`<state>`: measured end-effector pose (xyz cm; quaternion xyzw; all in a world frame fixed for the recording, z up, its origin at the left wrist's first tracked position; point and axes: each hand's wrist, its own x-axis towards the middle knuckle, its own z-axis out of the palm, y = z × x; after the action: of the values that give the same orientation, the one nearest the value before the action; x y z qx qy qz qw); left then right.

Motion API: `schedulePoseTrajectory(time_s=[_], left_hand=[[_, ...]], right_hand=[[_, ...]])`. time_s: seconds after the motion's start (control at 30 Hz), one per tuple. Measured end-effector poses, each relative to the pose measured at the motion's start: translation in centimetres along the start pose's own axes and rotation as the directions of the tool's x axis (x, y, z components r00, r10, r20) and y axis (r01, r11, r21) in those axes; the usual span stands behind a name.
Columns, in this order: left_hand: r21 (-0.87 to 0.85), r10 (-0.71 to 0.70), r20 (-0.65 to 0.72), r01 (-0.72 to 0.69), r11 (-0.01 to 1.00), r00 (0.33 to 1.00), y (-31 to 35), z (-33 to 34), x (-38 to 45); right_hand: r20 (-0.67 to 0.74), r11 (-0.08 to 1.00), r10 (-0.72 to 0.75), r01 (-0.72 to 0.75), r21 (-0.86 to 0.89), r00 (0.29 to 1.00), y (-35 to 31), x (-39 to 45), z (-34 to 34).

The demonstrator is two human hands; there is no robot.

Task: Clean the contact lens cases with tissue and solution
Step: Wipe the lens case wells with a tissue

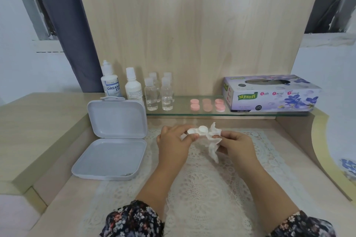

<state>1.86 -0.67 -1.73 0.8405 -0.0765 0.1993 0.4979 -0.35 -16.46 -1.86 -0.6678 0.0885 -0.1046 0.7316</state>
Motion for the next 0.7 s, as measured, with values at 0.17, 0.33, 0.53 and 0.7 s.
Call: schedulePoseTrajectory(time_s=[0.17,0.33,0.53,0.7], left_hand=[[-0.074,0.019,0.148,-0.008,0.997,0.989,0.6,0.3,-0.6],[-0.057,0.002,0.192,0.009,0.998,0.981,0.7,0.0,-0.6],[-0.065,0.023,0.203,-0.010,0.998,0.979,0.8,-0.1,-0.7],[-0.037,0.013,0.222,-0.005,0.999,0.975,0.3,0.1,-0.6]], right_hand=[[0.115,0.931,0.265,-0.285,0.228,0.957,-0.2,0.2,0.3],[0.325,0.716,0.347,-0.472,0.515,0.880,-0.9,0.2,0.2],[0.146,0.872,0.303,-0.336,0.356,0.942,-0.3,0.6,0.0],[0.149,0.901,0.304,-0.334,0.275,0.941,-0.5,0.3,-0.2]])
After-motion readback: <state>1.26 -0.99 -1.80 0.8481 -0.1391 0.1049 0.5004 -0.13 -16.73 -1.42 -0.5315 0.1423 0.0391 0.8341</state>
